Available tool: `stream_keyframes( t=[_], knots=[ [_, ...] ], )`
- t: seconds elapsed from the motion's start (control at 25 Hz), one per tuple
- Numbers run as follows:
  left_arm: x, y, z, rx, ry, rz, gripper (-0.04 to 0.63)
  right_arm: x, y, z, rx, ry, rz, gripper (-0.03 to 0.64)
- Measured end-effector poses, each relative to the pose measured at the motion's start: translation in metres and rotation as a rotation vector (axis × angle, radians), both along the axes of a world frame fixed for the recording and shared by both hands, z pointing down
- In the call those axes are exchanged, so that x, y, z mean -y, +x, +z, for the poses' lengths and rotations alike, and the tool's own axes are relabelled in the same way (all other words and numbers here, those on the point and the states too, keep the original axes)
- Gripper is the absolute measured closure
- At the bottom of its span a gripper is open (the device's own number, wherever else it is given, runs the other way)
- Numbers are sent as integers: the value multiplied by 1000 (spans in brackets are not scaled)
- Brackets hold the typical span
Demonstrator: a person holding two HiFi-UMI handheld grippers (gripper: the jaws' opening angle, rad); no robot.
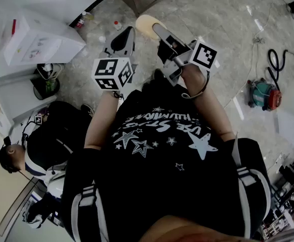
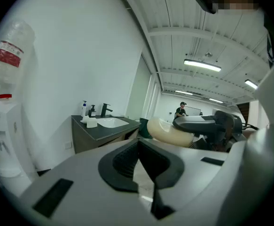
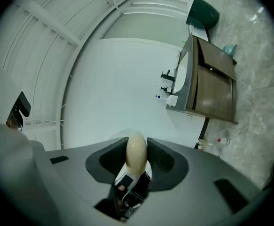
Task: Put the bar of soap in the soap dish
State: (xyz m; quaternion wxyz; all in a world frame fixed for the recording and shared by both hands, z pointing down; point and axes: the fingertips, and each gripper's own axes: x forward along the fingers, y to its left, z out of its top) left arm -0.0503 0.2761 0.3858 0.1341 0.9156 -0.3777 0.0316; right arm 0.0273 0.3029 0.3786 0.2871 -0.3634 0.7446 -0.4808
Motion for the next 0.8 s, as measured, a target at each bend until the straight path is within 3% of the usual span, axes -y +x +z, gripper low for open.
stream_keyframes(
  t=[0.44, 0.8],
  knots=[
    [23, 54, 0, 8, 14, -38, 584, 28, 64, 9, -1, -12, -34, 486],
    [50, 51, -4, 18, 20, -88, 584, 55, 67, 17, 15, -46, -74, 486]
  ],
)
